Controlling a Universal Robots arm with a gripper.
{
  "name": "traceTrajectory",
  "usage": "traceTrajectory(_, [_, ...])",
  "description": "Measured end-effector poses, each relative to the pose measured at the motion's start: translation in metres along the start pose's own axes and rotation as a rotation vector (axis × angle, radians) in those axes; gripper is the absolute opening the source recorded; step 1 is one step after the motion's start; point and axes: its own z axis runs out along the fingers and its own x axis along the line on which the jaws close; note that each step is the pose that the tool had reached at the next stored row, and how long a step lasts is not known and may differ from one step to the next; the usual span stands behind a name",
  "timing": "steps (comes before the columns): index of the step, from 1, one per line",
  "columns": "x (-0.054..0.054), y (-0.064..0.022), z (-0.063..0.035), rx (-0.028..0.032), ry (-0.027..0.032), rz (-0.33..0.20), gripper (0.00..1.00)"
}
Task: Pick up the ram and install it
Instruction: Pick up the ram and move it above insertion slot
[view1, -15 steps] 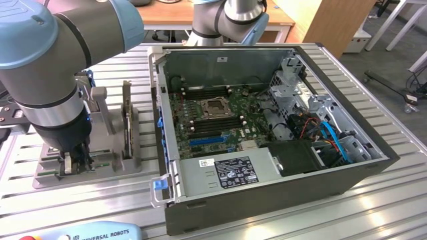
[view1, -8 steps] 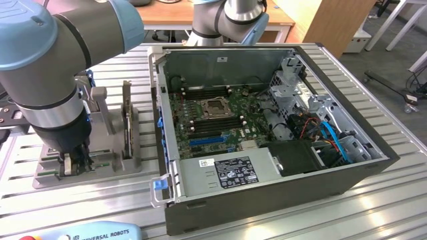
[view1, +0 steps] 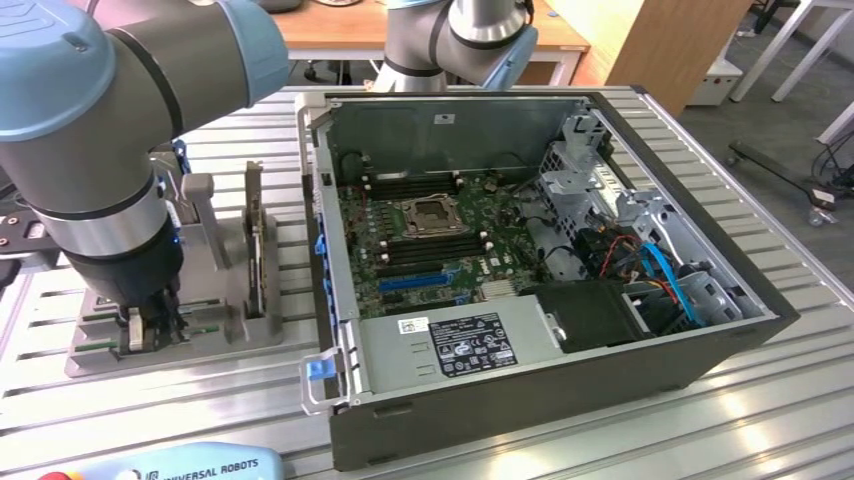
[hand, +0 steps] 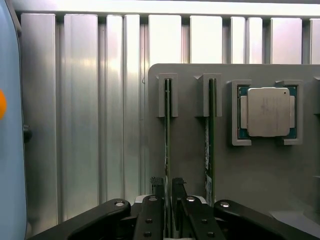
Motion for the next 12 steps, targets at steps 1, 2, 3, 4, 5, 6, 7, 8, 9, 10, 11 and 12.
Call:
traceTrajectory(1, [0.0,-0.0006,-0.0001,-0.0001,0.0001,0.0,0.21])
traceTrajectory(2, [0.0,-0.0011,-0.0002,-0.0001,0.0001,0.0,0.21])
traceTrajectory(3, [-0.0001,-0.0013,-0.0001,0.0,0.0,0.0,0.21])
traceTrajectory(4, [-0.0001,-0.0013,-0.0001,0.0,0.0001,0.0,0.21])
traceTrajectory(5, [0.0,-0.0013,-0.0001,-0.0001,0.0001,0.0,0.21])
traceTrajectory(6, [0.0,-0.0015,-0.0002,-0.0001,0.0001,0.0,0.21])
traceTrajectory(7, [0.0002,-0.0014,-0.0002,-0.0001,0.0001,0.0,0.21])
traceTrajectory(8, [0.0002,-0.0014,-0.0002,0.0,0.0001,0.0,0.21])
traceTrajectory(9, [0.0002,-0.0014,-0.0002,-0.0001,0.0001,0.0,0.21])
traceTrajectory(10, [0.0002,-0.0014,-0.0002,-0.0001,0.0001,0.0,0.21])
traceTrajectory(11, [0.0002,-0.0014,-0.0002,0.0,0.0002,0.0,0.21])
traceTrajectory(12, [0.0002,-0.0014,-0.0002,-0.0001,0.0001,0.0,0.21])
